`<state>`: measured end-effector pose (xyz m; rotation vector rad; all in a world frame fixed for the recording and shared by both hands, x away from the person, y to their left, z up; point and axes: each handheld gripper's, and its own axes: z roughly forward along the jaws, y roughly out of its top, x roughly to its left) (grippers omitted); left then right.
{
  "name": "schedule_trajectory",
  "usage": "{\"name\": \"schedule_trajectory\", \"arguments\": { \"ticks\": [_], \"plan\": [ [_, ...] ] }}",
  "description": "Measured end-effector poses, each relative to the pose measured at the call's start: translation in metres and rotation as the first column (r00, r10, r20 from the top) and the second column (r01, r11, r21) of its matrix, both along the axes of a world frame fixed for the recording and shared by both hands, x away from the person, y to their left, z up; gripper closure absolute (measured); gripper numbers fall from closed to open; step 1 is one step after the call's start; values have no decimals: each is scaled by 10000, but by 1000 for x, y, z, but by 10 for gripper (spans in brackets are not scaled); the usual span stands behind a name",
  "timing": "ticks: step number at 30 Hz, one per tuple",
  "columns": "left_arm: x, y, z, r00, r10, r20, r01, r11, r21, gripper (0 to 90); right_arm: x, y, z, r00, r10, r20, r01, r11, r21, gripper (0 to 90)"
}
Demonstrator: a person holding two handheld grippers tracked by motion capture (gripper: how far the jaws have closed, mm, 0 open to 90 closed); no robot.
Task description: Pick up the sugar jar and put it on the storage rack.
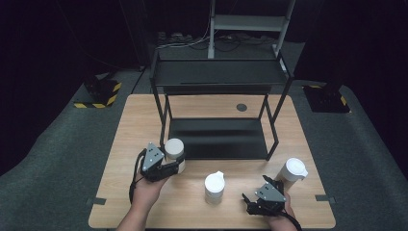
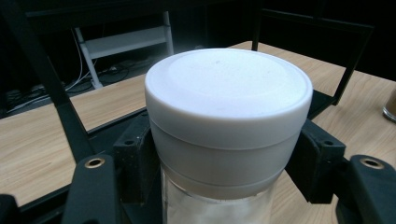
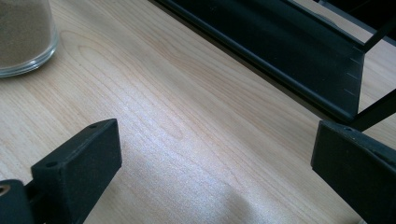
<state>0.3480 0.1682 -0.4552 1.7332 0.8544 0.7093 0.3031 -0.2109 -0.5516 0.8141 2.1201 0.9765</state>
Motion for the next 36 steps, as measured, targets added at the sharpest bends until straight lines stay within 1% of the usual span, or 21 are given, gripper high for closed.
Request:
{"name": "schedule_trajectory", "arguments": {
  "ticks": [9, 15, 27, 36],
  "plan": [
    [13, -12, 2, 10000, -7, -54, 7, 10000, 85, 343, 0, 0, 0, 10000, 19, -5, -19, 10000, 0, 12],
    [23, -19, 1, 9999, 61, -150, -61, 10000, 17, 343, 0, 0, 0, 10000, 53, -13, -53, 10000, 2, 12],
    [42, -26, 0, 9994, 263, -245, -261, 9996, 80, 343, 0, 0, 0, 9999, 107, -5, -107, 9999, -43, 12],
    [57, -30, -4, 9982, 407, -433, -401, 9991, 156, 343, 0, 0, 0, 9999, 127, -11, -127, 9999, -20, 12]
  ]
}}
